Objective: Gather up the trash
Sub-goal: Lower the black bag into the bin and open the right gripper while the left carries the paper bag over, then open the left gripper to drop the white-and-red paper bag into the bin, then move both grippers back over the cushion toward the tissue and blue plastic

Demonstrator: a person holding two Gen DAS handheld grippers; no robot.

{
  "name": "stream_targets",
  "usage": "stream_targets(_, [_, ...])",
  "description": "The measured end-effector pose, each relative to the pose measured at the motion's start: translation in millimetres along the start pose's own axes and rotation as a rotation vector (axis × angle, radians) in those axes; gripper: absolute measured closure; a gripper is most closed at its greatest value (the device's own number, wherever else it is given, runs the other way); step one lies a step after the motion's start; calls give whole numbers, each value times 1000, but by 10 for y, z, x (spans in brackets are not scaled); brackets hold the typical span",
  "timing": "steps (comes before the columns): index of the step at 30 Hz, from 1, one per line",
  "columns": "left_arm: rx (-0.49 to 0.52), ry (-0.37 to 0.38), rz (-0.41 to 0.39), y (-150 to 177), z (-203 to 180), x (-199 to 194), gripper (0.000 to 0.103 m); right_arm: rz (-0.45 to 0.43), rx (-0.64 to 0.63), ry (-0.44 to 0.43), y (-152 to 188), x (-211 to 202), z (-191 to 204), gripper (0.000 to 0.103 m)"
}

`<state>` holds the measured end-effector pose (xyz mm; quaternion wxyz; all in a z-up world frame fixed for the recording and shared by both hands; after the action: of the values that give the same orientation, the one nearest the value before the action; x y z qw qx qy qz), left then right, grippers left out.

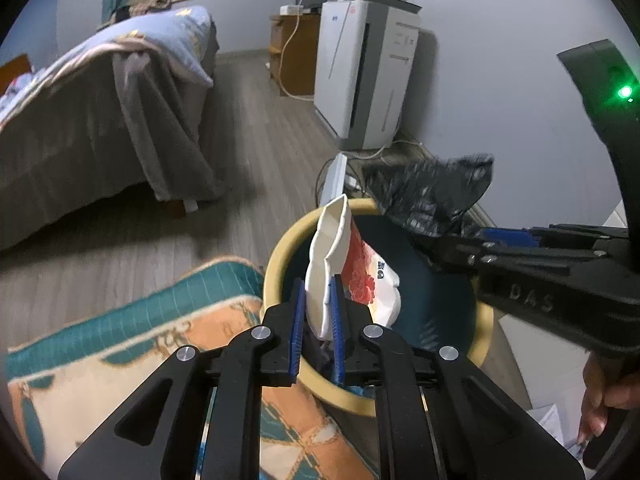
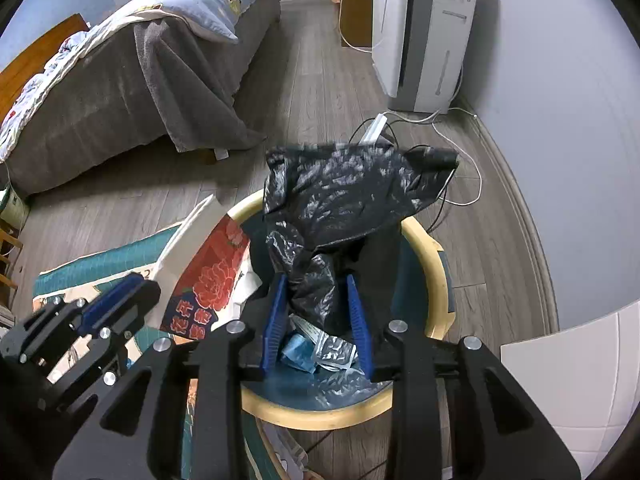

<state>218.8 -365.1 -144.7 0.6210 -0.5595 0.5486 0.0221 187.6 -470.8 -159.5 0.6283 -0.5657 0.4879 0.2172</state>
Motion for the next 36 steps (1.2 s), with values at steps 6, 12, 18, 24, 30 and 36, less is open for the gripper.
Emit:
stream_targets(6, [-14,-7,-20,0,77,-69,86,-1,5,-6,-19,-10,19,57])
stream_targets(12, [-35,-36,-24,84,196,-127,57,-3,12,-11,-28,-28,37,35])
stream_targets(18, [-59,-83,-76,110,305,-330,12,3,37,-15,-39,-62,44,6])
stream_targets(24, [-92,-158,-138,245,498,-819,6,14,48,-20,-17,-128,89,6])
stream_targets(30, [-100,-251,-145,512,789,-1399,6,36,57,-99,37,-289,311,6])
stream_targets(36, [-128,-333,-155,945,997,-2081,5,5,-22,-152,134,-529,711,6])
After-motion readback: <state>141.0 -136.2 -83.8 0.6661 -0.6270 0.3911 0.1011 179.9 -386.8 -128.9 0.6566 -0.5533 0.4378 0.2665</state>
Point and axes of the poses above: each gripper's, at about its wrist camera, not at the fingertips, and x roughly the way its jaws point, z to its left, y to its underside, the point moved 10 cm from there along x, roughly the way its jaws point, and after that the axes turned 12 degrees about y, right-handed, at the moved point
